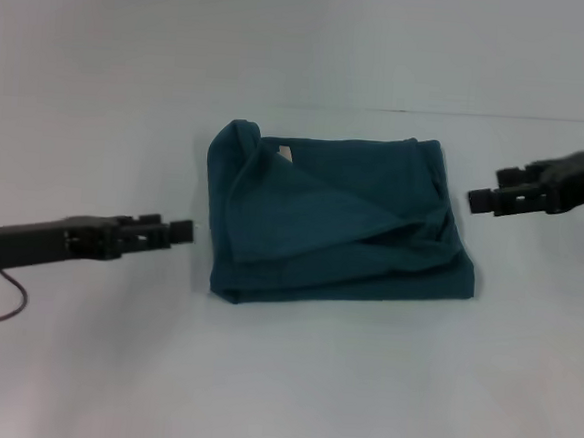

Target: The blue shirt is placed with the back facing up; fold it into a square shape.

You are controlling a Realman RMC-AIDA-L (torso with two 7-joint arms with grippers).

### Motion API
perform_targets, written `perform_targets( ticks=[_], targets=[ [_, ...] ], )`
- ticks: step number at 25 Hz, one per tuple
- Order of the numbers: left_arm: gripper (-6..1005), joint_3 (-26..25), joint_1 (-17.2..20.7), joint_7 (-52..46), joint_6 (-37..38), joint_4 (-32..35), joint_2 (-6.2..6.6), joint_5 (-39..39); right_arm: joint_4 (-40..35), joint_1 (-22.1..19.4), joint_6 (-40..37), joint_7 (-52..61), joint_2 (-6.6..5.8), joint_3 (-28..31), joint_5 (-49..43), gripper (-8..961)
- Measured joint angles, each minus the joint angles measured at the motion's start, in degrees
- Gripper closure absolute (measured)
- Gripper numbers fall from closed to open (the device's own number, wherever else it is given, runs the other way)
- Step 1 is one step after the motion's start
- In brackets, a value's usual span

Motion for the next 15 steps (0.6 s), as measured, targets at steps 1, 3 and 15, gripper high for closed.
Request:
perform_targets(
  ticks=[1, 3, 15],
  targets=[
    [202, -1.41, 0.36, -0.23, 0.04, 0.21, 0.02, -0.15, -1.46, 0.46, 0.11, -0.96, 0.49, -1.27, -0.25, 158],
    [203, -5.16, 0.73, -1.57, -0.1, -0.24, 0.16, -0.3, -3.48, 1.68, 0.74, -1.99, 1.55, -3.66, -1.26, 158],
    [201, -15.5, 0.88, -3.51, -0.07, -5.76, 0.32, -4.74, -4.93, 12.33, 6.48, -1.97, 8.78, -13.61, -19.64, 158]
  ],
)
